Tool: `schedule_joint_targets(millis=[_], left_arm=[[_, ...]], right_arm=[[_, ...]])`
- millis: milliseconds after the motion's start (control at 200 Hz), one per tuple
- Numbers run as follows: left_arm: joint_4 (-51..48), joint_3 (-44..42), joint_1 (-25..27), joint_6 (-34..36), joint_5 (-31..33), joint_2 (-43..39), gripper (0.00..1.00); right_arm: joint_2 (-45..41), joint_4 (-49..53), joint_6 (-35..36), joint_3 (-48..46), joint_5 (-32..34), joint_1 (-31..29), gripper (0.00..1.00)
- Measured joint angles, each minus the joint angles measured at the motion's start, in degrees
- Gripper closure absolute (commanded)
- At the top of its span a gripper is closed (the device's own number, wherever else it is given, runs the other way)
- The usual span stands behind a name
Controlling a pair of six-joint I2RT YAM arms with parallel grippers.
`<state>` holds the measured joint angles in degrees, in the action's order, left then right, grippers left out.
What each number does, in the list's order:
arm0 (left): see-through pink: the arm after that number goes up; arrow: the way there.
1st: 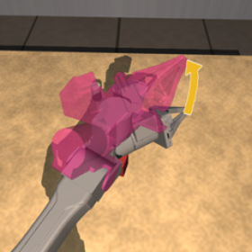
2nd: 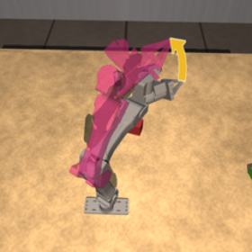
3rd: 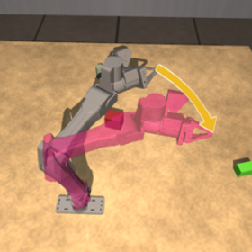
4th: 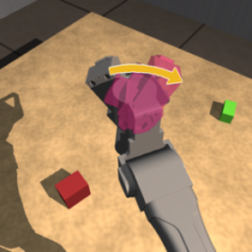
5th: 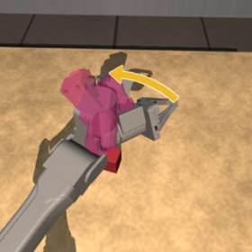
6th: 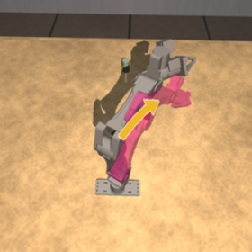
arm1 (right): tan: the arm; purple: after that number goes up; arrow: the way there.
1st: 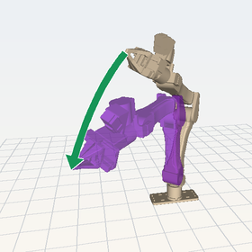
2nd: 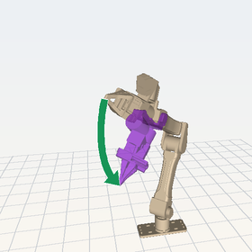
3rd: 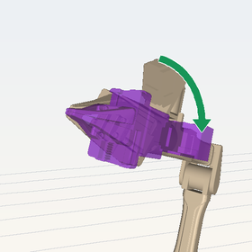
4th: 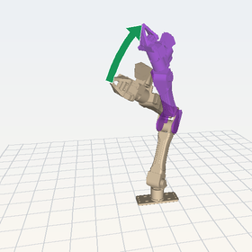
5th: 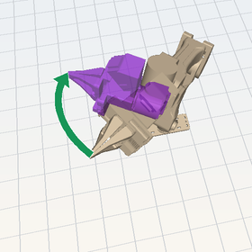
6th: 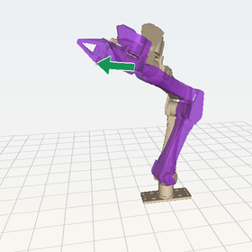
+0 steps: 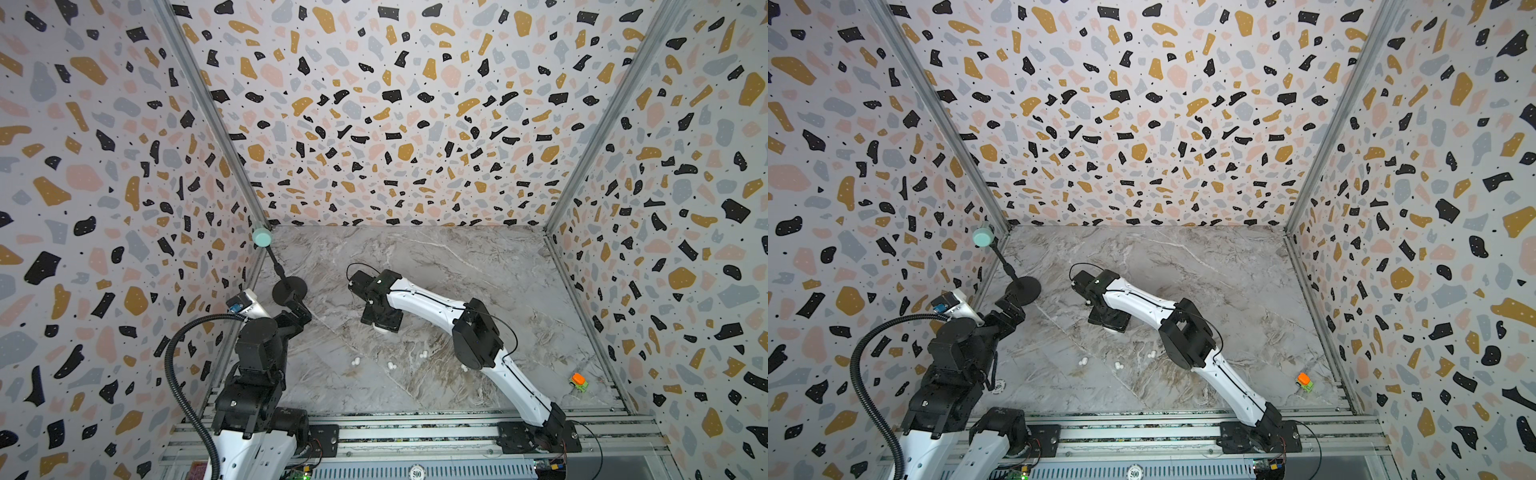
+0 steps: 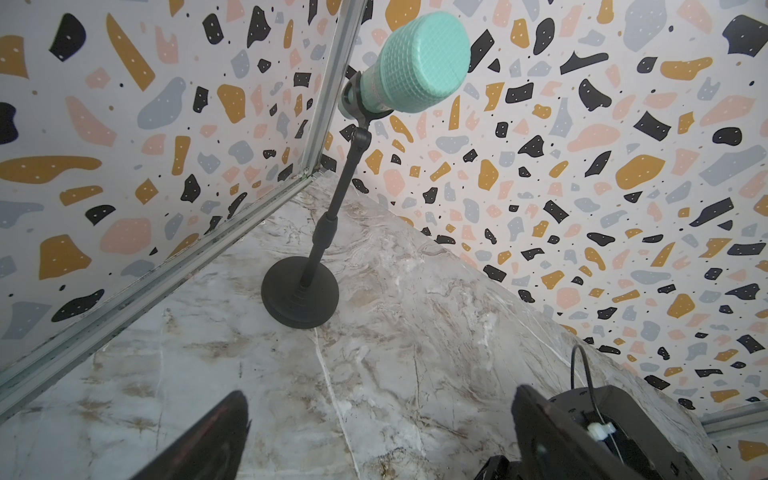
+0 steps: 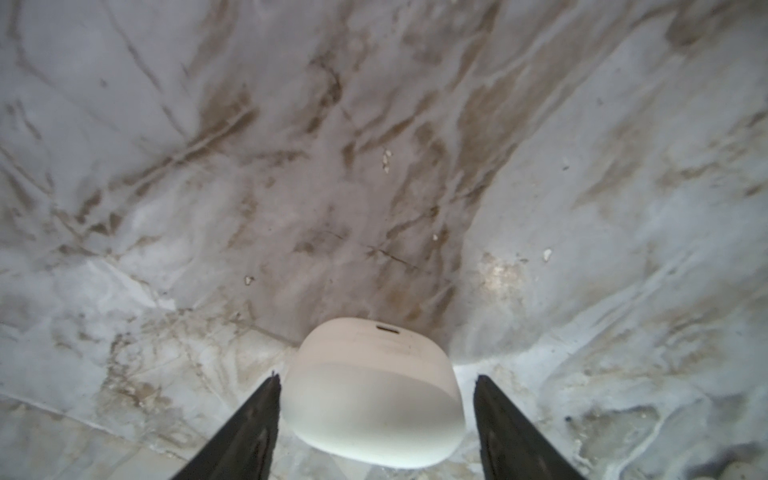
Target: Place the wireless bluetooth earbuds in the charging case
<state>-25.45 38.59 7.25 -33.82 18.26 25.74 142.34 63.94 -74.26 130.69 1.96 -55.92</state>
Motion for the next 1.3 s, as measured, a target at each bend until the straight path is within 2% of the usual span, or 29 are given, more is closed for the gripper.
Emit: schedule_joint_targets(millis=[230, 265, 556, 626, 871, 1186, 1226, 1297], left_arm=[[0.0, 0.0, 0.0, 0.0, 0.0, 0.0, 0.0], [0.0, 0.0, 0.0, 0.0, 0.0, 0.0, 0.0], [0.0, 0.0, 0.0, 0.0, 0.0, 0.0, 0.0], [0.0, 0.0, 0.0, 0.0, 0.0, 0.0, 0.0], [0.0, 0.0, 0.0, 0.0, 0.0, 0.0, 0.0], [0.1, 0.0, 0.0, 0.0, 0.0, 0.7, 0.0], [0.1, 0.0, 0.0, 0.0, -0.1, 0.9, 0.0], [0.2, 0.0, 0.0, 0.2, -0.6, 1.2, 0.0]], right_arm=[[0.0, -0.3, 0.1, -0.2, -0.2, 0.1, 0.3], [0.0, -0.4, 0.2, -0.3, -0.2, 0.1, 0.35], [-0.2, -1.5, 0.5, -1.6, -0.5, 0.1, 0.39], [-0.3, -1.7, 0.5, -1.9, -0.5, 0.1, 0.46], [-1.6, -3.3, 1.4, -4.2, -0.5, 0.1, 0.52], [-5.6, -6.2, 6.8, -11.0, 1.7, -0.8, 0.59], [-7.1, -7.0, 8.0, -13.1, 2.4, -1.1, 0.64], [-10.4, -8.7, 9.9, -17.6, 3.2, -1.3, 0.77]])
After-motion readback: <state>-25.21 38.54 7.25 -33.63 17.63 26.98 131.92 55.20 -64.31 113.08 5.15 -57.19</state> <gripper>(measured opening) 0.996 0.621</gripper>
